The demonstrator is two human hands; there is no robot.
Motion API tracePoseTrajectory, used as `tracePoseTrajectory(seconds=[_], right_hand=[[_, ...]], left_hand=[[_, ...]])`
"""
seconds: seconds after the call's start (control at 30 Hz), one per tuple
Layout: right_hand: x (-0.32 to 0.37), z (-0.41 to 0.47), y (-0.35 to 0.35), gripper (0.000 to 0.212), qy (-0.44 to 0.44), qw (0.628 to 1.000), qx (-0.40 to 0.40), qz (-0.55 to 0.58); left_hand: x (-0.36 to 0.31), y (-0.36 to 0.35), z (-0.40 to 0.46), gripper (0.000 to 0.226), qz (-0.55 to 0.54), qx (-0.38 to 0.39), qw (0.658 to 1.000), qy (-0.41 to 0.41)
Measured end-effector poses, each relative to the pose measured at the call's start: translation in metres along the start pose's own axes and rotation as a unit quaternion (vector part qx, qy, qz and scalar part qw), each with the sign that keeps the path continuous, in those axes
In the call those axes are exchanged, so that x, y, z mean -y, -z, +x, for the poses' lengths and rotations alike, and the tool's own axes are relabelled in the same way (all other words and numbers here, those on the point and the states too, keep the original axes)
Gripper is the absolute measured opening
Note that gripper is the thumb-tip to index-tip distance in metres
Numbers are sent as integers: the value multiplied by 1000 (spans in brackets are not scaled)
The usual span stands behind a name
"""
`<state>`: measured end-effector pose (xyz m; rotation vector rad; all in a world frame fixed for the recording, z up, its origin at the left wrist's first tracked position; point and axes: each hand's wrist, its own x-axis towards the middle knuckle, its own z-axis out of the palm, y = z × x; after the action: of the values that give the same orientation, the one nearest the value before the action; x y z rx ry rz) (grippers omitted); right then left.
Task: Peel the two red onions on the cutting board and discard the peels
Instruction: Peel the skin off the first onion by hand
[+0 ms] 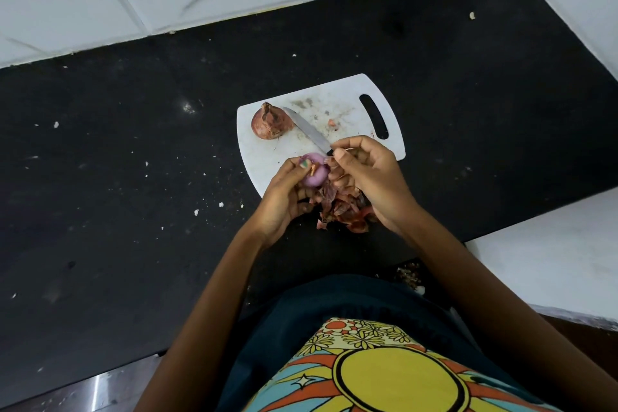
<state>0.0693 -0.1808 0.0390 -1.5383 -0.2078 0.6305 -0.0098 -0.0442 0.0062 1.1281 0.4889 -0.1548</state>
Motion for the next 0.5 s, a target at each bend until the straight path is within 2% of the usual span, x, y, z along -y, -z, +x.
tracePoseTrajectory(seconds=[0.17,0.3,0.4,0.5], right_hand=[[-3,0,1,30,35,992,9,-122],[-5,1,0,24,65,987,6,-149],[-5,1,-2,21,82,985,4,-151],[-5,0,-4,17,75,989,-8,-126]], left_hand=[[-4,-3,-3,27,49,0,999,5],[-4,-4,-3,52,95,-5,995,10],[-4,-5,-3,45,106,-4,994,-1],[-6,-5,-2,25,122,1,993,1]])
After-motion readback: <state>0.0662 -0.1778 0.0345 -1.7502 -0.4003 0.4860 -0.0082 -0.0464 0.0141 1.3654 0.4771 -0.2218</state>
